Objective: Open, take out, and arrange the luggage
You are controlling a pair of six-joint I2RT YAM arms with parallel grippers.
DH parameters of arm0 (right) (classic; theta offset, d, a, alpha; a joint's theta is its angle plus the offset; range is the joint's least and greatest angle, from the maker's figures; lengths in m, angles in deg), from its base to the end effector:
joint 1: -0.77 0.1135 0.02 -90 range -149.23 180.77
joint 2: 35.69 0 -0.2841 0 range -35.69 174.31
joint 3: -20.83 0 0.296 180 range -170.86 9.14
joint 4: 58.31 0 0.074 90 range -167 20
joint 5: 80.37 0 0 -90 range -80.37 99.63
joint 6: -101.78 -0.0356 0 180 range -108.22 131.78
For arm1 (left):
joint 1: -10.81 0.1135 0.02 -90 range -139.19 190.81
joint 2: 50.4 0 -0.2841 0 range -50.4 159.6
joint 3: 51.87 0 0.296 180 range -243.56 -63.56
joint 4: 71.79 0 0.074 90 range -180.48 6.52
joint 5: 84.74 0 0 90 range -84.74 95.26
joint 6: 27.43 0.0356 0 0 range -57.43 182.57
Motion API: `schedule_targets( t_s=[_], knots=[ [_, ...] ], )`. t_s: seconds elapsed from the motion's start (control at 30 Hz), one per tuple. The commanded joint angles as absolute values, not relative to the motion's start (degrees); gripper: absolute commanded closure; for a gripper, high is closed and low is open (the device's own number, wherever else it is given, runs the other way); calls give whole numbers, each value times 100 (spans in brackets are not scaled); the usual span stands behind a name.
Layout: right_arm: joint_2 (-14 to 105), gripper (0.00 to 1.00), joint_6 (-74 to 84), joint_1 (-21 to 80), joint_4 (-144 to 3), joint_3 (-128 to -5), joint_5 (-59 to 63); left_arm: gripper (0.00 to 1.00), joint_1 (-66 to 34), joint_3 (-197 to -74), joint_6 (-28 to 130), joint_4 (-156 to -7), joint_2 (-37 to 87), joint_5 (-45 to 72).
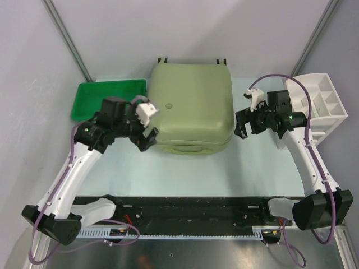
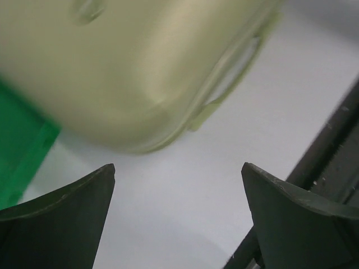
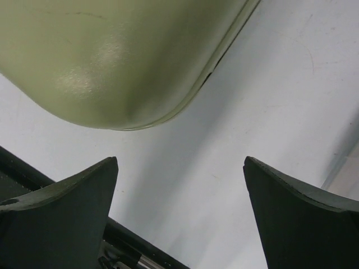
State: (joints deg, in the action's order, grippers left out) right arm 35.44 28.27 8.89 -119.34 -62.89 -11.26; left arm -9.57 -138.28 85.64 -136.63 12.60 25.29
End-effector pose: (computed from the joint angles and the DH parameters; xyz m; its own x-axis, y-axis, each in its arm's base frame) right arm 0.2835 0.0533 0.3666 -0.6064 -0.3544 -0.7119 -0.5613 0.8248 0.0675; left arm 0.2237 -0.0961 0.4131 -0.3481 0.5221 -0.7786 0.7656 0.6377 0.0853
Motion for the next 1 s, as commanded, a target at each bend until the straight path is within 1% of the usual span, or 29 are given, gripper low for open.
schedule_targets(
  t_s=[0.0, 0.07, 0.1, 0.17, 0.27, 0.3, 0.33, 0.37, 0.43, 0.47, 0.5, 0.77, 0.93, 0.97],
  knots=[
    [3479, 0, 2356, 631, -11606, -6495, -1190, 0, -1844, -13705, 10164, -13648, 1068, 3564],
    [3532, 0, 2329, 534, -11588, -6522, -1278, 0, -2301, -13581, 10492, -13604, 1200, 3838],
    [3550, 0, 2329, 412, -11605, -6531, -1348, 0, -2416, -13433, 10867, -13578, 1261, 4239],
    [3594, 0, 2277, 314, -11606, -6548, -1410, 0, -2776, -13117, 11125, -13385, 1472, 4428],
    [3603, 0, 2267, 209, -11579, -6548, -1340, 1, -3304, -12599, 11275, -12578, 1735, 4052],
    [3603, 0, 2285, 200, -11605, -6548, -1323, 2, -3418, -12466, 11276, -12019, 1771, 3902],
    [3594, 0, 2294, 200, -11623, -6548, -1314, 2, -3602, -12351, 11302, -11770, 1806, 3596],
    [3594, 0, 2329, 200, -11641, -6548, -1305, 4, -3682, -12176, 11337, -11550, 1928, 3471],
    [3585, 0, 2347, 191, -11702, -6557, -1296, 9, -3814, -12078, 11398, -11092, 2078, 3365],
    [3585, 0, 2364, 200, -11720, -6548, -1296, 14, -3841, -12008, 11381, -10951, 2244, 3251],
    [3585, 0, 2364, 182, -11737, -6548, -1287, 15, -3867, -11981, 11381, -10715, 2368, 3181],
    [3655, 0, 2399, 191, -11694, -6548, -1164, 22, -4008, -11876, 11337, -9861, 3370, 2583],
    [3664, 0, 2399, 191, -11685, -6548, -1147, 25, -4017, -11911, 11170, -9491, 3906, 2073],
    [3655, 0, 2399, 191, -11693, -6548, -1121, 27, -4017, -11911, 11083, -9430, 3994, 1986]
  ],
)
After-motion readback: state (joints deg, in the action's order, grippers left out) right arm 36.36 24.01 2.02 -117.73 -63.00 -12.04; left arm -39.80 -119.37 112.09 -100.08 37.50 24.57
